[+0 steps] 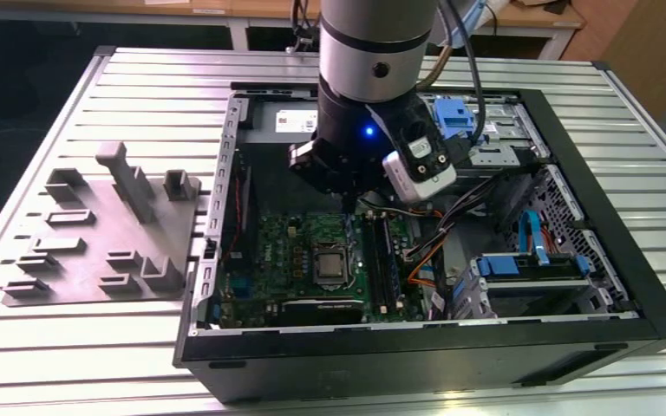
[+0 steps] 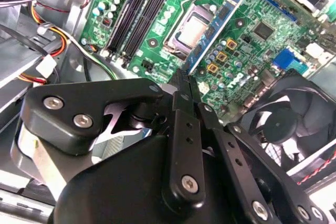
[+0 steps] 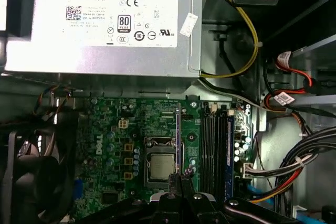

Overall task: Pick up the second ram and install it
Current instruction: 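Insert the second ram into the second slot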

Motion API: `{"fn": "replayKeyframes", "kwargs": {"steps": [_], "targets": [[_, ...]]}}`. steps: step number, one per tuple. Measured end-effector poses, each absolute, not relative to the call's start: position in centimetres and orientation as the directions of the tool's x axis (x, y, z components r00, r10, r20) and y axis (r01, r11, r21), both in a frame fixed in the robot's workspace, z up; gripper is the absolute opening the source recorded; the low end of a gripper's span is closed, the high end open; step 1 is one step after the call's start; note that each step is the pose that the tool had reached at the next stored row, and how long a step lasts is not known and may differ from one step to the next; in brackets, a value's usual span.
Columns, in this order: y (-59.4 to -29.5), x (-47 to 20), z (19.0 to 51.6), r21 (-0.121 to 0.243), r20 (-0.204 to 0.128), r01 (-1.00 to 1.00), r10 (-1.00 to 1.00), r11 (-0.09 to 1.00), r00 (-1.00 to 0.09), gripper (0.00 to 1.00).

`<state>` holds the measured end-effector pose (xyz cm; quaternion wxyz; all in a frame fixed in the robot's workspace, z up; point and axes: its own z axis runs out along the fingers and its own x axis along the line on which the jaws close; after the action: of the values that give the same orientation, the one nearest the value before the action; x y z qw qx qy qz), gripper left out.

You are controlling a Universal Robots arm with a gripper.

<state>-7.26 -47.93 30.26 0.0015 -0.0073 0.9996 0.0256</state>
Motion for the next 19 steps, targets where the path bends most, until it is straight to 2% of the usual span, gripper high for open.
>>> {"fn": "replayKeyframes", "kwargs": {"steps": [19], "targets": [[-47.9,-4.9,29.7,0.051,-0.004,-0.013,-0.013,0.999,-1.000,0.11]]}}
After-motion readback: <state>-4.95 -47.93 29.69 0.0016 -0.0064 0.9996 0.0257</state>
